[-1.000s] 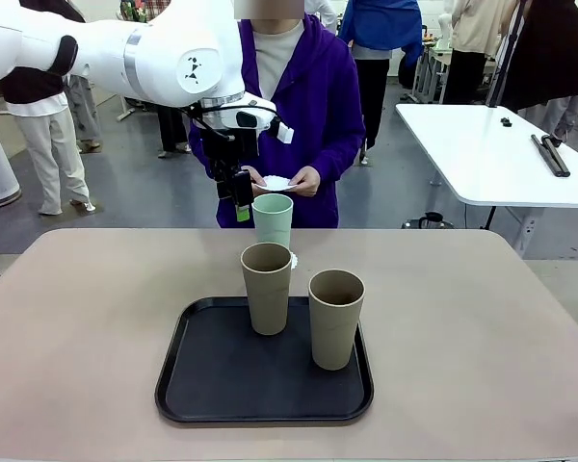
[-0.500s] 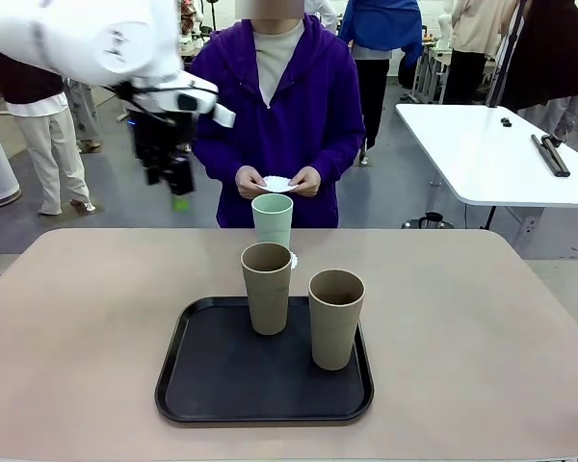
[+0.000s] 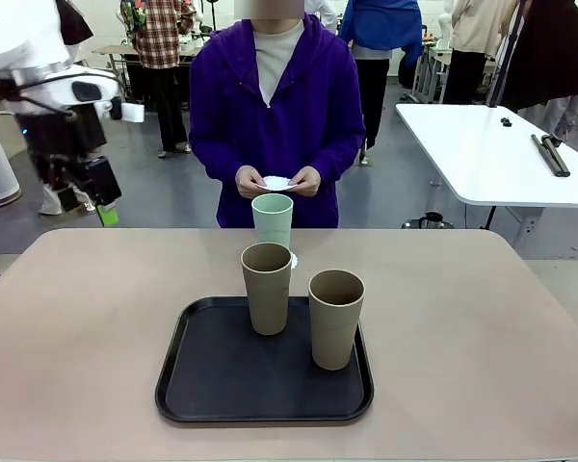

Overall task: Place coasters on the table and set cups on them.
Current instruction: Take one Reusable plastic cup from the Flat Tray and place it on a coaster set by the human.

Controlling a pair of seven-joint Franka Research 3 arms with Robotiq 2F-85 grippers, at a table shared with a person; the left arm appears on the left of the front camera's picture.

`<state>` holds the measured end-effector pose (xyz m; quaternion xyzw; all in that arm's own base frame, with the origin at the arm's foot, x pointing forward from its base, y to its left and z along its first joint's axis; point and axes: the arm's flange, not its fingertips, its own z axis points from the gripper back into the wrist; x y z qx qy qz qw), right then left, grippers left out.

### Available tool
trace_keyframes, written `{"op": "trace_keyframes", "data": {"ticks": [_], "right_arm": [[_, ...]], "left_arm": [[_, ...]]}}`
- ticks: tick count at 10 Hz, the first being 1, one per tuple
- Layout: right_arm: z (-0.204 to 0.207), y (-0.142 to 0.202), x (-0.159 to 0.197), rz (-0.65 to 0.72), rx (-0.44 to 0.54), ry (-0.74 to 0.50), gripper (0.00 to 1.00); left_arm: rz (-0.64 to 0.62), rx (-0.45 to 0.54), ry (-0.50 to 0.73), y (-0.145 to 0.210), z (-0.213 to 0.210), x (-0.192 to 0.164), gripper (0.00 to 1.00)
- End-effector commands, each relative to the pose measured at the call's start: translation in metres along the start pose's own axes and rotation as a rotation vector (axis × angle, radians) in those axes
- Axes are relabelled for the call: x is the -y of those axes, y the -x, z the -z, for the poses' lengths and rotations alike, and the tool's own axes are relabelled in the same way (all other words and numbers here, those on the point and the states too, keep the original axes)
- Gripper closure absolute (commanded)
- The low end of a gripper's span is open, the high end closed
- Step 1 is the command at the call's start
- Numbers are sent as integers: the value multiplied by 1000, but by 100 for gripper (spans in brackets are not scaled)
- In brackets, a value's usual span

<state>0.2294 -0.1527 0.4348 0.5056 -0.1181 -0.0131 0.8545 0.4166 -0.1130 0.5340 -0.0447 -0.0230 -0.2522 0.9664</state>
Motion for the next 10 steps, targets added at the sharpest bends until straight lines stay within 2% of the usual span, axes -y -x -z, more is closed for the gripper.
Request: {"op": "trace_keyframes", "data": {"ticks": [1, 4, 6, 7, 8, 9, 10], "right_arm": [[0, -1, 0, -4, 4, -14, 0], [0, -1, 0, -4, 4, -14, 0], [0, -1, 0, -4, 4, -14, 0], [0, -1, 0, -4, 4, -14, 0], [0, -1, 0, -4, 4, -14, 0], [0, -1, 0, -4, 4, -14, 0], [0, -1, 0, -4, 4, -14, 0]], "left_arm": [[-77, 119, 49, 28, 38, -8, 0], [-155, 183, -70, 60, 60, -26, 0], [-151, 139, -114, 58, 46, -21, 0], [-128, 169, -27, 53, 60, -32, 0], [-128, 170, -55, 58, 57, -30, 0], [-96, 322, 168, 63, 30, -44, 0], [-115, 423, 324, 70, 16, -68, 0]]}}
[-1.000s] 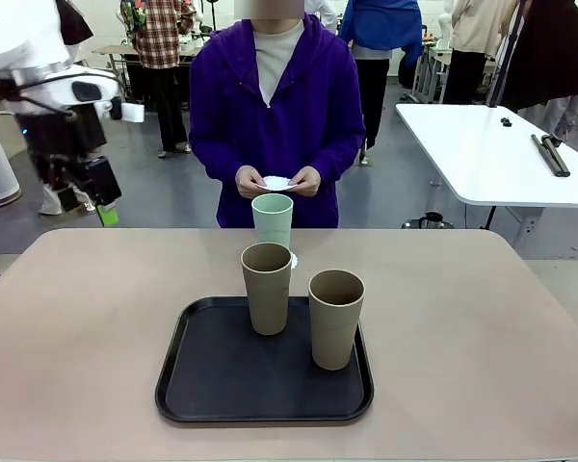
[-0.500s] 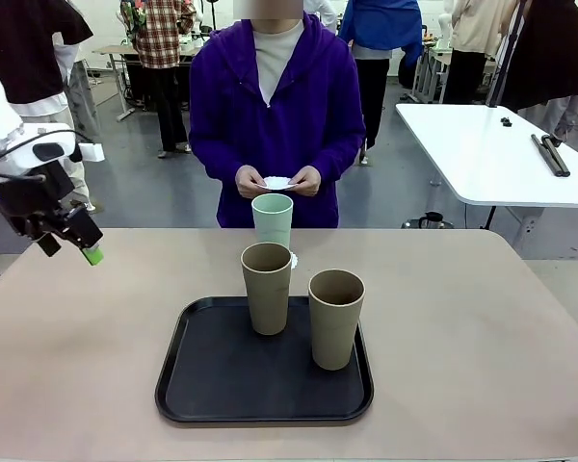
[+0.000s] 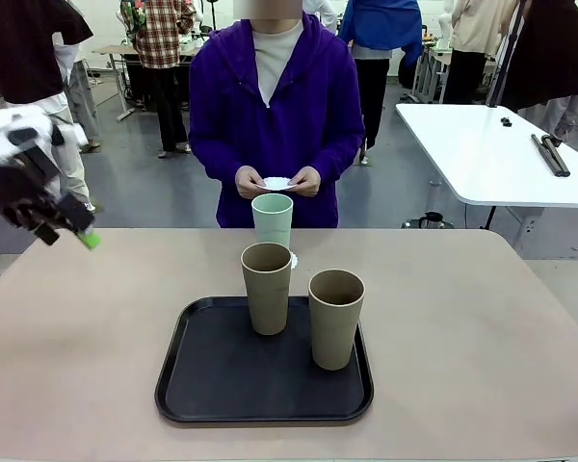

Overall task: Place coasters on the table and set cups on them.
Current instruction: Take one Reusable plastic cup from the Flat Tray and place it on a coaster set by the human.

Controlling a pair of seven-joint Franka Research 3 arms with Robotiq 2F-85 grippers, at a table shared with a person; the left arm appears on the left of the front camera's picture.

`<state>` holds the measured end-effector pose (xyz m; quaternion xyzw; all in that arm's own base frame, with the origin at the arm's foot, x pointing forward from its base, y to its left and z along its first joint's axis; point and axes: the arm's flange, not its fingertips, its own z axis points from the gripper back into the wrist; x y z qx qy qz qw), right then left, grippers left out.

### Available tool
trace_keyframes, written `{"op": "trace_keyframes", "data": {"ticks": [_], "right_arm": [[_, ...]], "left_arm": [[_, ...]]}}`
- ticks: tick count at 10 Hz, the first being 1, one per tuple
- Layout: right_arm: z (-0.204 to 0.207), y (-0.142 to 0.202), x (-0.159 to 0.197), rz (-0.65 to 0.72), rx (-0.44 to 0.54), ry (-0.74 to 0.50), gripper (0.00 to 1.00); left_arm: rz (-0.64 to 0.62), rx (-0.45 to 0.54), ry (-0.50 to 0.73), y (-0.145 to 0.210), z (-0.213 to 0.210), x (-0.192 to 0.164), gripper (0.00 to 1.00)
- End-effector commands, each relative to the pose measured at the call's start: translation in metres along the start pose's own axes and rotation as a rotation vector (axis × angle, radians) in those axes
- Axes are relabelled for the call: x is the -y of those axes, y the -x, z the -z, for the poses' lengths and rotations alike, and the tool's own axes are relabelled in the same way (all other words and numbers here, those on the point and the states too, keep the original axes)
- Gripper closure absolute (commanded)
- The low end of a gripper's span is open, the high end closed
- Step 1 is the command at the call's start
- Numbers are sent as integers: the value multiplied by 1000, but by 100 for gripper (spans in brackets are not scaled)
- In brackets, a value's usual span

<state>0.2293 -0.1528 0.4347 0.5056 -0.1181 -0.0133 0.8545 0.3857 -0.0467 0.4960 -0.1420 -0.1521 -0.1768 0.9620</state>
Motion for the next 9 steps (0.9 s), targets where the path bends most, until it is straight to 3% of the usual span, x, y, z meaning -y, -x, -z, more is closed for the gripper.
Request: {"op": "trace_keyframes", "data": {"ticks": [1, 3, 4, 7, 9], "right_arm": [[0, -1, 0, -5, 4, -14, 0], [0, -1, 0, -5, 4, -14, 0], [0, -1, 0, -5, 4, -14, 0], [0, -1, 0, -5, 4, -14, 0], [0, -1, 0, -5, 4, -14, 0]], "left_arm": [[-47, 181, 347, 12, -30, -44, 0], [-115, 246, 517, 30, -45, -97, 0], [-180, 229, 598, 36, -48, -125, 0], [-314, 118, 763, 68, -27, -162, 0], [-346, 123, 815, 79, -25, -175, 0]]}}
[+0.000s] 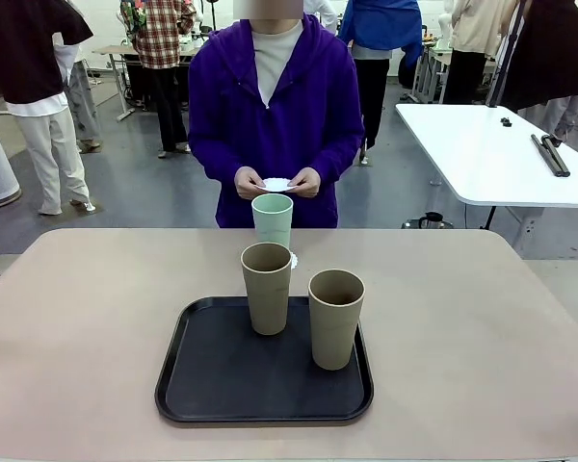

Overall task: Place coasters on the table and set cups on them.
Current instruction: Take one Reusable plastic cup from the Flat Tray and place it on a coaster set by the human.

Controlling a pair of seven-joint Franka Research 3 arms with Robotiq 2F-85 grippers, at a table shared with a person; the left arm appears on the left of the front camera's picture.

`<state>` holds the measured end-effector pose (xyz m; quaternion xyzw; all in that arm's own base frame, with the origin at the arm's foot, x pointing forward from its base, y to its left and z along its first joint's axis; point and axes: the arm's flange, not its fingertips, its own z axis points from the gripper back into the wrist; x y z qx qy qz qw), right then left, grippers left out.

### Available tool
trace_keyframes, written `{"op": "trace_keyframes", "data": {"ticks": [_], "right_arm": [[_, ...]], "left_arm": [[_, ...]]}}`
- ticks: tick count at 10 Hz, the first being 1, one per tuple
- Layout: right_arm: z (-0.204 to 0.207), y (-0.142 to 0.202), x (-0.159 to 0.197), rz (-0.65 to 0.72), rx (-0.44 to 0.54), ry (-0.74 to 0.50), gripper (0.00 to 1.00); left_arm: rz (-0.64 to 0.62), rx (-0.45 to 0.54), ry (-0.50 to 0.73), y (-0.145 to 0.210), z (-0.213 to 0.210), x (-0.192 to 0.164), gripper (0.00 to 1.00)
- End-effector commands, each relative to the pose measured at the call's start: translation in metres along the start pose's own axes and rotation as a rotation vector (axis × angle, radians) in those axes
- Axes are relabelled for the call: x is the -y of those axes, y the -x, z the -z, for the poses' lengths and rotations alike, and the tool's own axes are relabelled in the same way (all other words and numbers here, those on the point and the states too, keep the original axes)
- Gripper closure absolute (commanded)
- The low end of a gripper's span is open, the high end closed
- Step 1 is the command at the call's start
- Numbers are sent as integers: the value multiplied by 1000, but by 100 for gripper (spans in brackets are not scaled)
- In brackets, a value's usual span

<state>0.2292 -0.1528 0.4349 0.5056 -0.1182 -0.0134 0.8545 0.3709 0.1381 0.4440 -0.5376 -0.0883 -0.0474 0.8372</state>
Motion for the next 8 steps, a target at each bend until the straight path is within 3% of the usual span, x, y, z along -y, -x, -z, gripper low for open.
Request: {"op": "trace_keyframes", "data": {"ticks": [1, 4, 8], "right_arm": [[0, -1, 0, -5, 3, -14, 0], [0, -1, 0, -5, 3, -14, 0], [0, -1, 0, -5, 3, -14, 0]], "left_arm": [[3, 52, 40, 2, -10, -3, 0], [-23, 104, 53, 11, -13, -8, 0], [-40, 77, 35, 5, -19, -9, 0]]}}
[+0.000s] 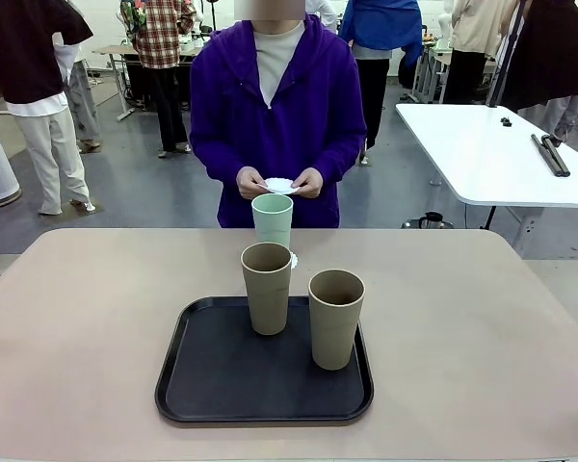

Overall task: Place coasters on the table and set cups on them.
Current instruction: Take one Reusable plastic cup from the Flat Tray and place it on a coaster set by the human.

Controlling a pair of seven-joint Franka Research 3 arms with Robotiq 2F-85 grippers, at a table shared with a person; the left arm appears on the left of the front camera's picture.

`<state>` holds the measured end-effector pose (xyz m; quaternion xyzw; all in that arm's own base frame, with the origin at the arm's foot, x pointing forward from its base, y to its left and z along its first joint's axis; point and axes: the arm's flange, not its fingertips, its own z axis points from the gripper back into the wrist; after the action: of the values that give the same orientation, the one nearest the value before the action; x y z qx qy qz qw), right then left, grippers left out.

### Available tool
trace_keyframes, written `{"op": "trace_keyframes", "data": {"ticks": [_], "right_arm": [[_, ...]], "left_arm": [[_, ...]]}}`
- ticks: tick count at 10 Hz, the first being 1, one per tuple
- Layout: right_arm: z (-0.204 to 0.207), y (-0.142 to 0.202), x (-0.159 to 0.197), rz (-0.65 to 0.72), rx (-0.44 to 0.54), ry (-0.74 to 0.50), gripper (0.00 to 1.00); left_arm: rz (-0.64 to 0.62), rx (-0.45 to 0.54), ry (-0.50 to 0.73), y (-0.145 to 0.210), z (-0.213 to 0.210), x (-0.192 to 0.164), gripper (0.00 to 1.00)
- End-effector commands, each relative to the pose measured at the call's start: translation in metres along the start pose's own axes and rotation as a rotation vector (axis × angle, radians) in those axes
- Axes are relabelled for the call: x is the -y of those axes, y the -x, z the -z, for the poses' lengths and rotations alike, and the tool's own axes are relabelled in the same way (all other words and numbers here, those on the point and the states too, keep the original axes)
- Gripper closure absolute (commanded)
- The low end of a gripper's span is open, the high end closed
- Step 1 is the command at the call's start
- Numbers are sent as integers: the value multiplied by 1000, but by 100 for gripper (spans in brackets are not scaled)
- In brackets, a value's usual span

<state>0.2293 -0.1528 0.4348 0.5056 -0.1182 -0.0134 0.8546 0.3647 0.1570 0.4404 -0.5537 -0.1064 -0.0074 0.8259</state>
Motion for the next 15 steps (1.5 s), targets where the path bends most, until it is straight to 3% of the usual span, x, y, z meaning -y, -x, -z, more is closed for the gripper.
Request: {"op": "trace_keyframes", "data": {"ticks": [1, 15], "right_arm": [[0, -1, 0, -5, 3, -14, 0], [0, -1, 0, -5, 3, -14, 0]], "left_arm": [[9, -1, 5, -1, -2, 1, 0], [9, -1, 5, -1, -2, 1, 0]]}}
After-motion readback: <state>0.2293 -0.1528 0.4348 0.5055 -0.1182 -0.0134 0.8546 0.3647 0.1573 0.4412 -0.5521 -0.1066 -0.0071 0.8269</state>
